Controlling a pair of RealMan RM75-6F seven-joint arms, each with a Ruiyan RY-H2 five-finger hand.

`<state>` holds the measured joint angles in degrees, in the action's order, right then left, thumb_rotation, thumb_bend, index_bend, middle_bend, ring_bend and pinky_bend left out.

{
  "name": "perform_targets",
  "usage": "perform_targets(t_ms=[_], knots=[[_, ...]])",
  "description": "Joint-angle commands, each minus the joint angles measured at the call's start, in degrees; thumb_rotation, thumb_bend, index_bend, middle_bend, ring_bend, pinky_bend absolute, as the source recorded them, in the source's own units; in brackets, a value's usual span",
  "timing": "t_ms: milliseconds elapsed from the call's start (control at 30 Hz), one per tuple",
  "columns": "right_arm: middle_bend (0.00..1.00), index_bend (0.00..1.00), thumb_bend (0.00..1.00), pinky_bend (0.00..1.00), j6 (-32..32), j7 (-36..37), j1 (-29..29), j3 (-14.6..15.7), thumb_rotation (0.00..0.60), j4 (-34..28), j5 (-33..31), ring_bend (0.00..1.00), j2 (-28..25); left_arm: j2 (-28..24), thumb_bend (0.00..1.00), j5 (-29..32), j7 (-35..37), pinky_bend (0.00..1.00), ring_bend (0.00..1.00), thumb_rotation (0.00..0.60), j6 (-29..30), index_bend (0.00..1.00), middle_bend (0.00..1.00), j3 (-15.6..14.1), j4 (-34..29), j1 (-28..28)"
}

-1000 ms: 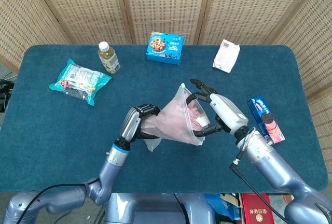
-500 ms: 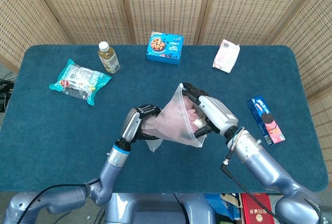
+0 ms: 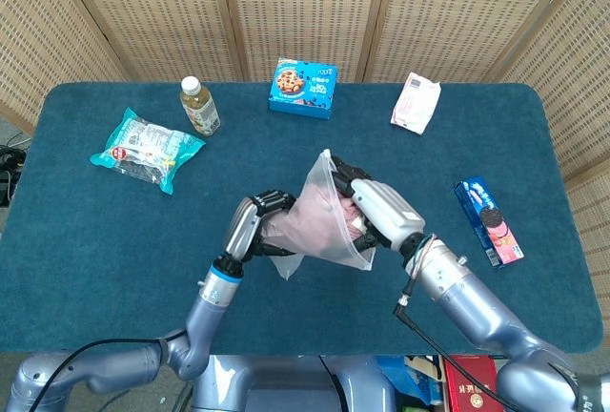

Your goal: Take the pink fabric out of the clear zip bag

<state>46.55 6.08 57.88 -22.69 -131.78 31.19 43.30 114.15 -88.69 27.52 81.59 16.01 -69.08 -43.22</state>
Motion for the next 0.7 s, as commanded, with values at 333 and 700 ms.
perform_targets(t_ms=[333, 700], knots=[[0.00, 0.51, 0.04, 0.00, 3.15, -3.19, 2.10, 1.03, 0.600, 1.03, -1.47, 0.00, 3.58, -0.57, 0.22, 0.23, -0.55, 0.47, 0.47, 0.600, -0.41, 0.64, 0.55, 0.30, -0.83, -0.29], [0.00, 0.73, 0.55, 0.00, 8.70, -6.20, 0.98, 1.93, 0.600, 0.09, 1.23, 0.00, 6.59, -1.30, 0.22, 0.24, -0.59, 0.47, 0.47, 0.600, -0.29, 0.64, 0.55, 0.17, -1.06, -0.10]])
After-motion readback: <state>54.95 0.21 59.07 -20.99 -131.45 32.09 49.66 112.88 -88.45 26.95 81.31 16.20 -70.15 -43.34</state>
